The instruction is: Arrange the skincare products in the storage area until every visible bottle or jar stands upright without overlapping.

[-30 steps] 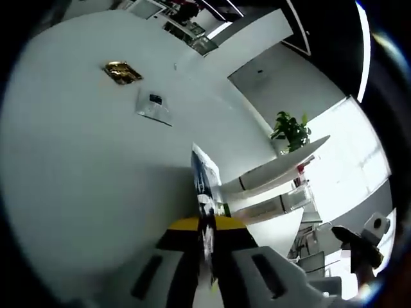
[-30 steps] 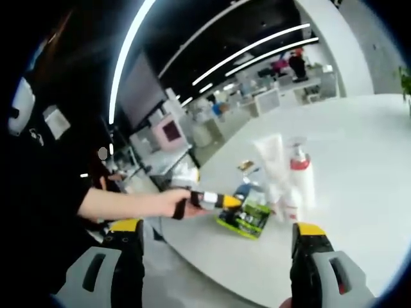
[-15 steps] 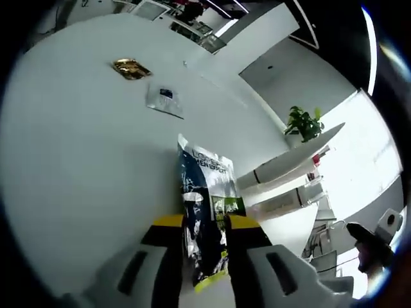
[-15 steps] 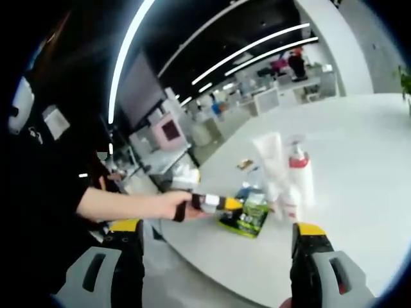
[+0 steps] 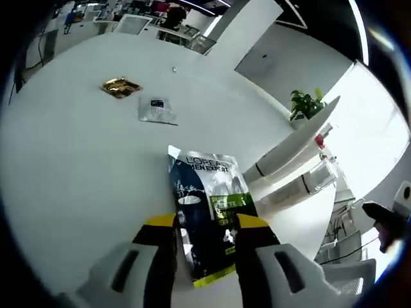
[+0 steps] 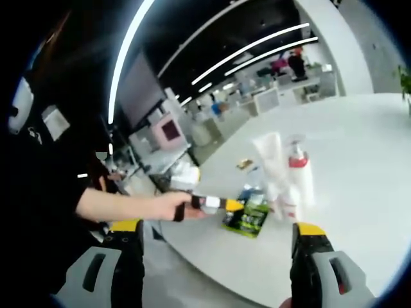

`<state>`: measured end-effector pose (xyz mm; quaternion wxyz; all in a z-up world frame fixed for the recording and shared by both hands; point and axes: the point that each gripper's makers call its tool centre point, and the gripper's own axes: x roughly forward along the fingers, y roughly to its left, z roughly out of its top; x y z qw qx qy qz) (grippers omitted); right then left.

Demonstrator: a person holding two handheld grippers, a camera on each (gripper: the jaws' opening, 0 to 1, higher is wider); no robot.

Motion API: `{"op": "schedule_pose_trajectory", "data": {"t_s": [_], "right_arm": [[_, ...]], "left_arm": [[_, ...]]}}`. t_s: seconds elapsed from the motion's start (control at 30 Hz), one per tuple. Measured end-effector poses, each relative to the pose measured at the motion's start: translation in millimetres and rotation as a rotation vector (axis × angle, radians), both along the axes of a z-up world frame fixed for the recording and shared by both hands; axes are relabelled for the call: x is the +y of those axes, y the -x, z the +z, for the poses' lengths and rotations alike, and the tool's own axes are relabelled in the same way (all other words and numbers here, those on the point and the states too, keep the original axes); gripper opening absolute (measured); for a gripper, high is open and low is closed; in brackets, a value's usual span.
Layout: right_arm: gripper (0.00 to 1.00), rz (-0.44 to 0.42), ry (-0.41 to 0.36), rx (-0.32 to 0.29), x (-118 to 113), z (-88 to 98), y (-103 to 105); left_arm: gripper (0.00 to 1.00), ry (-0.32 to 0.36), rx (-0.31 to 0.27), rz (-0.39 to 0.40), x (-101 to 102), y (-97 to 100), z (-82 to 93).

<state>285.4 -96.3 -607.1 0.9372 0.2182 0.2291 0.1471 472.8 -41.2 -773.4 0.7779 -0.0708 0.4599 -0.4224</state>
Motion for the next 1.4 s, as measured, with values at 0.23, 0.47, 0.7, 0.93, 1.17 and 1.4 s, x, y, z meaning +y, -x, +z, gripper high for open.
{"op": "schedule_pose_trajectory", "data": {"t_s": [0.23,0.47,0.7,0.93,1.17,1.4], "right_arm": [[0.99,0.002,0.001,0.000,1,-0.5,0],[0.98,0.003,0.000,-0.006,2,1.4,1],[0.99,0.011,0.006,-0.012,5,3.7,3],[0.99,0.024,0.010,-0.019,8,7.3,5],[0.99,0.038,0.011,-0.018,12,6.7,6],[0.99,0.065,0.013,-0.009,22,3.0,7]], "left_arm": [[0.35,-0.022,-0.043,-0.008,2,1.8,5.8],[0.49,-0.069,-0.098,-0.035,5,3.4,4.9],[0.59,-0.066,-0.114,-0.029,13,8.5,13.0],[0.71,-0.045,-0.135,-0.019,19,14.2,24.5],[0.88,-0.049,-0.162,-0.016,32,19.6,29.9],[0.97,-0.050,-0.205,-0.019,43,21.5,36.8]]}}
